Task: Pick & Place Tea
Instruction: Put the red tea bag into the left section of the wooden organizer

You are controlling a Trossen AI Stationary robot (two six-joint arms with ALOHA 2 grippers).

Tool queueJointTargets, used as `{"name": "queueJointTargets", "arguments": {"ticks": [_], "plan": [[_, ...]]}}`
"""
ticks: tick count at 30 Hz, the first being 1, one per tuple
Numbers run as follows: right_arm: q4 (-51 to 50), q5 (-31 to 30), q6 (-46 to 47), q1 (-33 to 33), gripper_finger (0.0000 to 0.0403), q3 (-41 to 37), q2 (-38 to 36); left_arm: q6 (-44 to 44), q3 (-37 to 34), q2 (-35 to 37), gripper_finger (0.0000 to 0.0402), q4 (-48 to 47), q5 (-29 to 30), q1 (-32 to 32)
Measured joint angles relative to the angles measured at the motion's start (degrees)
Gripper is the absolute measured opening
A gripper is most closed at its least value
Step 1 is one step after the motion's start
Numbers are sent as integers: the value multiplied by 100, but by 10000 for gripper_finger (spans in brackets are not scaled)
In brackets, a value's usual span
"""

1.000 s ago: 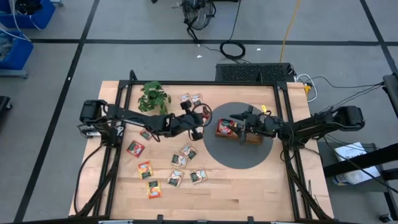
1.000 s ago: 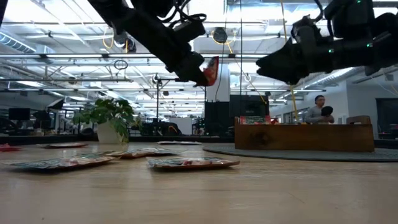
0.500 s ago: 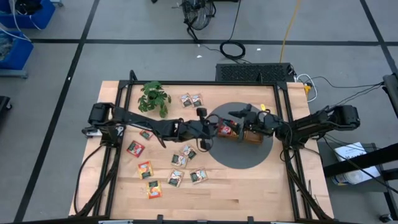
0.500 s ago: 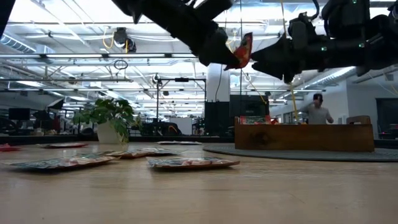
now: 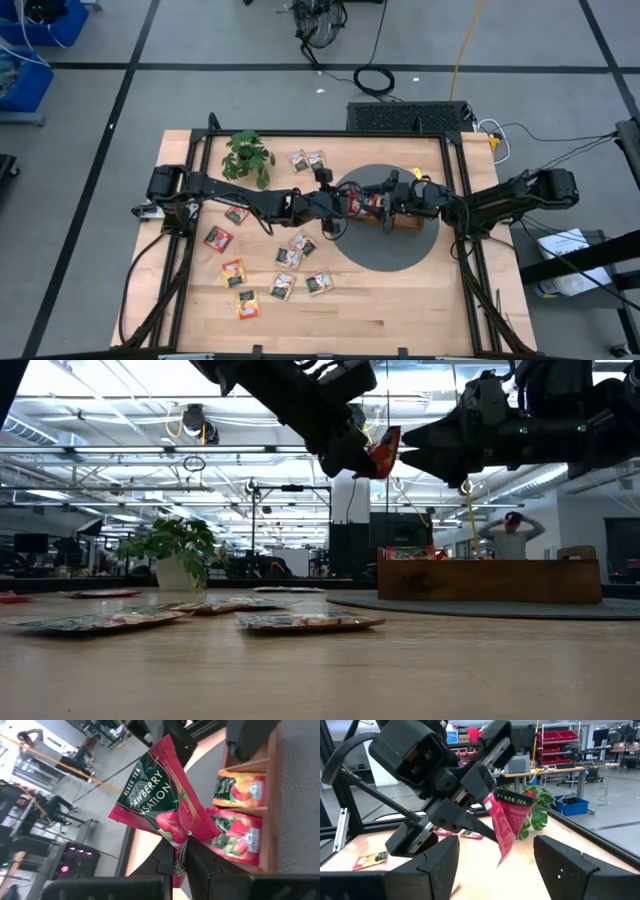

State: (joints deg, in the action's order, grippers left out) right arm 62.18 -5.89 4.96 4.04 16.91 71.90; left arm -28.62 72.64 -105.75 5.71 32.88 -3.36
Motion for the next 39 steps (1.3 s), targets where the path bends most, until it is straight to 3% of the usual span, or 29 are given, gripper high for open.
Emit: {"name": "queueJointTargets", "arguments": {"ticks": [10, 29, 34, 39], "plan": [[-285, -7, -411, 11, 238, 482, 407, 66, 0, 0, 27, 13, -92, 0], [-244, -32, -458, 171, 234, 496, 444, 86, 0, 0, 27, -119, 45, -22], [-244, -3, -458, 256, 197, 496, 444, 87, 0, 0, 27, -120, 21, -22], [-244, 378, -447, 315, 126, 496, 442, 89, 0, 0, 27, -113, 18, -22]]}}
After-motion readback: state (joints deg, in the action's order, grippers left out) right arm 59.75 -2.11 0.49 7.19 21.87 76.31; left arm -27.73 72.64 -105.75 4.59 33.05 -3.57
